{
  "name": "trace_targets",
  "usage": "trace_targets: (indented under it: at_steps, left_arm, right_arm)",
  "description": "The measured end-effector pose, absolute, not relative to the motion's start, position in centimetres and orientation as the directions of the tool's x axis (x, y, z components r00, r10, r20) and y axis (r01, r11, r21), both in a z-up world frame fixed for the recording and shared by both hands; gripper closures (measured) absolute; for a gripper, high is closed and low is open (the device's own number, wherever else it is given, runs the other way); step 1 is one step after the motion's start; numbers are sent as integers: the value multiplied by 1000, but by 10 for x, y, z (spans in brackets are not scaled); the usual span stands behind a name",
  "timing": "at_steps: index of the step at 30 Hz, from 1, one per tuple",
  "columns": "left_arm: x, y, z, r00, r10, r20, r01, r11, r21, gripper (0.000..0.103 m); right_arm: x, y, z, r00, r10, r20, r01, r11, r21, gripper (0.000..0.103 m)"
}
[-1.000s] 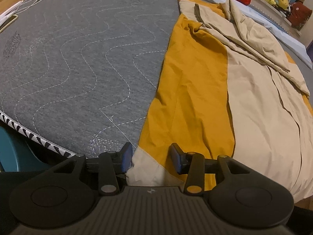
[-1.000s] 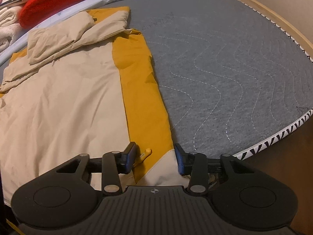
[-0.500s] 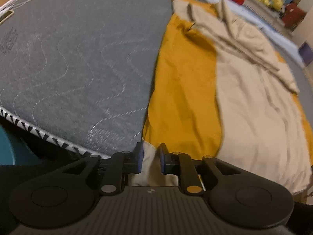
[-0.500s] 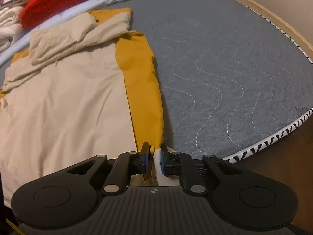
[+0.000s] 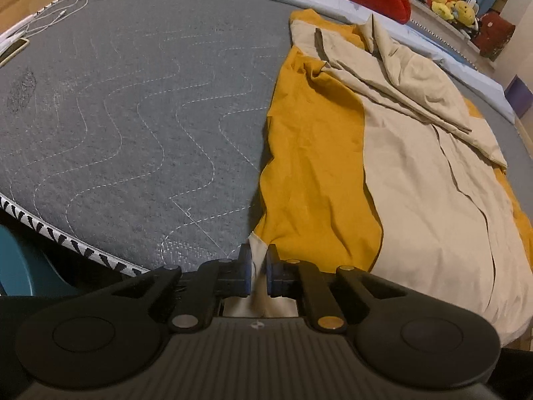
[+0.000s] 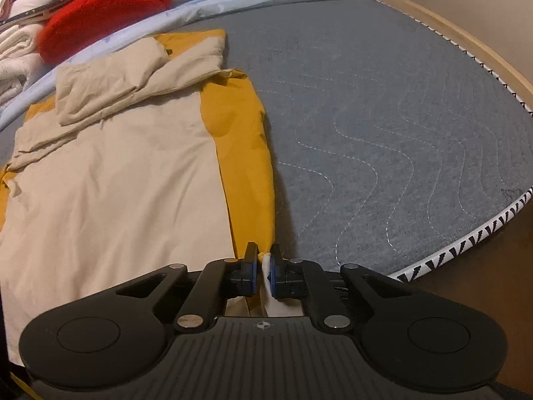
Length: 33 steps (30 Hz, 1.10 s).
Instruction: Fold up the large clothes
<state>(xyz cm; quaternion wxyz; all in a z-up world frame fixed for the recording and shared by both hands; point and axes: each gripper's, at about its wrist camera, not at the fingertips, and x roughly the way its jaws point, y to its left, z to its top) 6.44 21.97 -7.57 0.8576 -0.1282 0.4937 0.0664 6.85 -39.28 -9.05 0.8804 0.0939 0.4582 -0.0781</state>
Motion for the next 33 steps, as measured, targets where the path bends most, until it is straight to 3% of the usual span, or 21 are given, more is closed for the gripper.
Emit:
trace_targets:
  at_steps: [3, 10, 12, 17, 25, 33]
  left_arm:
    - [70, 221, -89, 441, -37, -897, -261, 951, -168, 88]
    - [71, 218, -98, 424, -18, -906, -243, 961, -133, 87]
    - [70, 217, -98, 426, -14, -904, -234, 964, -126, 93]
    - [66, 212, -86, 462, -7, -887, -215, 969, -120, 97]
    - [60, 205, -19, 583, -58, -810, -113, 982, -152, 99]
    - [43, 213, 63, 678, -195, -709, -6, 963, -271, 100]
  right_arm:
    - [72, -391, -99, 524, -63, -849, 231, 971, 70, 95]
    - [74, -383, -103, 512, -78, -856, 211, 977, 37, 95]
    - [73, -384, -102, 521, -75, -850, 218, 975, 47, 96]
    - [68, -386, -89, 576, -60, -815, 219, 972, 84, 97]
    - [55, -390, -33, 713, 40, -700, 152, 966, 210, 97]
    - [27, -417, 26, 792, 170, -587, 115, 902, 416, 97]
